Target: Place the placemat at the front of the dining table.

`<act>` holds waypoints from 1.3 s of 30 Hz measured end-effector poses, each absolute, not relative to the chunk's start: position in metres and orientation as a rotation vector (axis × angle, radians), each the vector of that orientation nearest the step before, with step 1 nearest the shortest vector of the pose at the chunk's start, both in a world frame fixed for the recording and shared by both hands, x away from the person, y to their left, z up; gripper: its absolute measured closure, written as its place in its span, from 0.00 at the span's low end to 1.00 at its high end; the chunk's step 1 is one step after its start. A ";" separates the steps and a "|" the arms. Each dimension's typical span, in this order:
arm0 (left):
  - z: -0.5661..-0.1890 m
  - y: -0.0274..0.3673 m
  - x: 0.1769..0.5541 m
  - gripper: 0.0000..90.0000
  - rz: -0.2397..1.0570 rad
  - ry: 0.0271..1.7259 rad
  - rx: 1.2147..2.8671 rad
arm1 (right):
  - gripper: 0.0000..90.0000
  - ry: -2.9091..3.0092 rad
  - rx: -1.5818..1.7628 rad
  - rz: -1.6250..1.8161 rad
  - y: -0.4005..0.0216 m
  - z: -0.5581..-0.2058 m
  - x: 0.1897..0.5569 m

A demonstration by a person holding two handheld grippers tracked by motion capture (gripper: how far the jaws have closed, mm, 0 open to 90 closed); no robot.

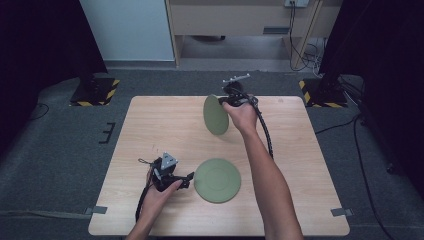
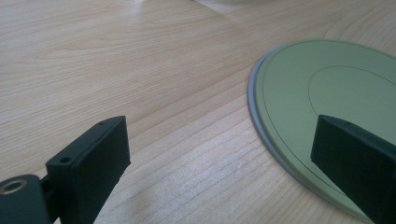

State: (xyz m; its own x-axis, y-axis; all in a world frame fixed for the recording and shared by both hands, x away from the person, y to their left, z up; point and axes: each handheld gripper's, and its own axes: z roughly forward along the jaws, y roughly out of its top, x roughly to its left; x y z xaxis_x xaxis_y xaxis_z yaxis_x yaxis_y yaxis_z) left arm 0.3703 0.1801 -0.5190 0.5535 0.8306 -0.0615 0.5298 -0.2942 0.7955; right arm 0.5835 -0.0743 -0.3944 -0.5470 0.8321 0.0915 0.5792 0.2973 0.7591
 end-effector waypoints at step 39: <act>-0.520 0.185 0.371 0.04 0.481 1.101 1.962 | 0.96 2.192 1.482 1.032 -0.129 -0.452 0.602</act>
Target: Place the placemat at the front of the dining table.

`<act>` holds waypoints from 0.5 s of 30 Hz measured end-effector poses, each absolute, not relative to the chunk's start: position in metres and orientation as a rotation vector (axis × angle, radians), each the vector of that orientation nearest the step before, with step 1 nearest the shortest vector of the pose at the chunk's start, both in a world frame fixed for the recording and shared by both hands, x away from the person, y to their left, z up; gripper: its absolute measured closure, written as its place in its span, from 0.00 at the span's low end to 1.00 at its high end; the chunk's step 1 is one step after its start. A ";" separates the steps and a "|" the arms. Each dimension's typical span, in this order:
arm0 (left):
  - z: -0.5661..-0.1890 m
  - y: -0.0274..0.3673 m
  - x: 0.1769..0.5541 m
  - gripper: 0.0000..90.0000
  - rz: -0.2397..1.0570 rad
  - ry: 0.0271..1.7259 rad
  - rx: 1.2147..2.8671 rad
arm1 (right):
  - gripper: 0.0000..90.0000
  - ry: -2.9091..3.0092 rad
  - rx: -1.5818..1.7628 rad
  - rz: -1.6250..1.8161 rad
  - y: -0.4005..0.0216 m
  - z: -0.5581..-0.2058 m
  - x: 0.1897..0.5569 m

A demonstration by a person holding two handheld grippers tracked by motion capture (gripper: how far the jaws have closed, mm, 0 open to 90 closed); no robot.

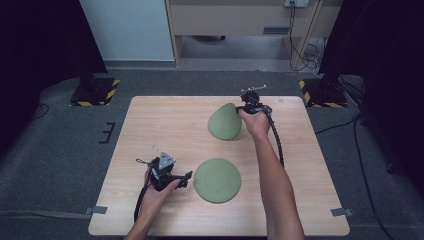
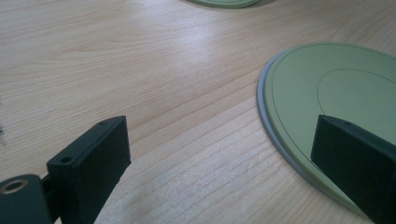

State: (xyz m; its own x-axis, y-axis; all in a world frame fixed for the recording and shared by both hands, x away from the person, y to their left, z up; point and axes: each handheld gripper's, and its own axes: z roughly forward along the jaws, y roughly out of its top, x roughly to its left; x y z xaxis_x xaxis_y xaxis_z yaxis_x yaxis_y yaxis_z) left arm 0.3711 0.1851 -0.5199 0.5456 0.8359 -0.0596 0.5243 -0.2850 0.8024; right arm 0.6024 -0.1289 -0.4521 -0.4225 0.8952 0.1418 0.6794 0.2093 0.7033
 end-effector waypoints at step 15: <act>-0.523 0.187 0.372 0.04 0.474 1.122 1.952 | 0.95 2.147 1.537 1.034 -0.139 -0.474 0.611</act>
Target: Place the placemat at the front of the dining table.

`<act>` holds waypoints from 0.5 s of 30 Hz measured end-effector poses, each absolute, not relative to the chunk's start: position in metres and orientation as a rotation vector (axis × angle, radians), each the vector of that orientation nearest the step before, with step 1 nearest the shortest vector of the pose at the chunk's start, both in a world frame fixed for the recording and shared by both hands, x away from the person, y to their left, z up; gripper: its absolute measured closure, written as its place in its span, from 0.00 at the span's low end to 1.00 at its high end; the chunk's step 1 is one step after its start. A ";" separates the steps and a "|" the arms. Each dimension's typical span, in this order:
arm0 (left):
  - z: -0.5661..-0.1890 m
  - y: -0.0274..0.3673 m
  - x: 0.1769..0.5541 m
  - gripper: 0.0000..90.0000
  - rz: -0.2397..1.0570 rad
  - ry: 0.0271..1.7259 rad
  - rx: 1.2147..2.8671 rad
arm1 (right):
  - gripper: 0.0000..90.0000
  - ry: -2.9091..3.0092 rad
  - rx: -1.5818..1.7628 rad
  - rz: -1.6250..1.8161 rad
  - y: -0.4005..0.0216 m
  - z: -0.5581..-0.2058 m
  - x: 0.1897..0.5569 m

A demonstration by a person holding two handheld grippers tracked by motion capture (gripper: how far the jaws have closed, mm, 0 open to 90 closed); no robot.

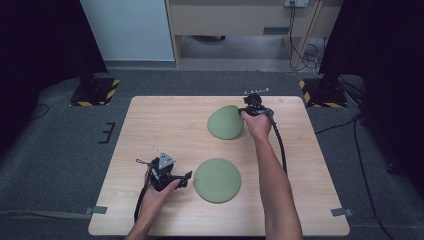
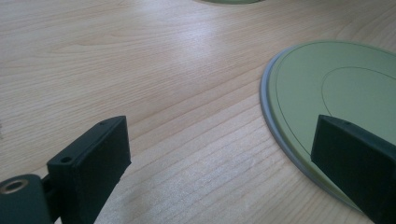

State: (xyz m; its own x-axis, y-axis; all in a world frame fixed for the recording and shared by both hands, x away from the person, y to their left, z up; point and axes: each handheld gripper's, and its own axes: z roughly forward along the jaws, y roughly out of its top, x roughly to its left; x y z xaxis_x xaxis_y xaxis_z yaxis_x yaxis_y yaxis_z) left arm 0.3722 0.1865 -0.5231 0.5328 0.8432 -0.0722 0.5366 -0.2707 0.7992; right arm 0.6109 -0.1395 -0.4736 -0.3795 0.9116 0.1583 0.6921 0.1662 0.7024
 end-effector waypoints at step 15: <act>-0.524 0.189 0.373 0.04 0.468 1.130 1.957 | 0.54 2.045 1.555 1.056 -0.158 -0.473 0.604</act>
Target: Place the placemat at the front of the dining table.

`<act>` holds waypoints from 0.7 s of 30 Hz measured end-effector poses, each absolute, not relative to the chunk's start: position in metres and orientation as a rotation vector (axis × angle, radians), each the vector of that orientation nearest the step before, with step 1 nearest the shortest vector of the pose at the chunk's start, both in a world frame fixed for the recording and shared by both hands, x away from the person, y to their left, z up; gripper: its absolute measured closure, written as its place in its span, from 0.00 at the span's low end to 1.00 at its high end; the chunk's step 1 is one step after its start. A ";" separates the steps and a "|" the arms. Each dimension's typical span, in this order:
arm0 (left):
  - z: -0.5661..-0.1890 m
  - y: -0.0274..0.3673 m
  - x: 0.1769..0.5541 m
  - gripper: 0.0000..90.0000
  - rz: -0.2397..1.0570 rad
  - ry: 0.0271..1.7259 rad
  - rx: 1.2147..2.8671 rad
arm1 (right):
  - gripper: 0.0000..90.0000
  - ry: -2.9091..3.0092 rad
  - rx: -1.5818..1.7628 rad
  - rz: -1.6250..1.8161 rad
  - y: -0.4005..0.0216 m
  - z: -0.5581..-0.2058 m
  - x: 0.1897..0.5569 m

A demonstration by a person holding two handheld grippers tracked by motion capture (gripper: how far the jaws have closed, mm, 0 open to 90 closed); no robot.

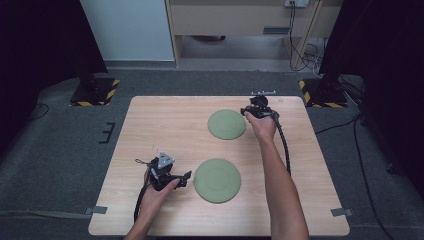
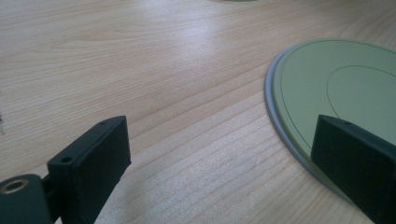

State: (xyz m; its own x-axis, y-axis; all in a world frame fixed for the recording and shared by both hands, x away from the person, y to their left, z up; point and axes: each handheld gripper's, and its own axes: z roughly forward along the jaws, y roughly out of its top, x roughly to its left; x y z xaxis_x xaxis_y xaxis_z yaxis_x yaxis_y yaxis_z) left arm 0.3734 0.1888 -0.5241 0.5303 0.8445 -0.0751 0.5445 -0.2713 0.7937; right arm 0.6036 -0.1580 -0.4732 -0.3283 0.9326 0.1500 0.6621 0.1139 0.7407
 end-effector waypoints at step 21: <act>-0.522 0.195 0.375 0.04 0.493 1.146 1.955 | 0.07 2.003 1.532 1.107 -0.170 -0.435 0.568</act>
State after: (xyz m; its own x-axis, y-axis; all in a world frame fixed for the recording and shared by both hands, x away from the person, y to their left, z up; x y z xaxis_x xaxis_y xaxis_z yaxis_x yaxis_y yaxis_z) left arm 0.3751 0.1951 -0.5218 0.5136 0.8559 -0.0609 0.5444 -0.2702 0.7941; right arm 0.5682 -0.1696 -0.4352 -0.3302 0.9310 0.1559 0.6272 0.0929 0.7733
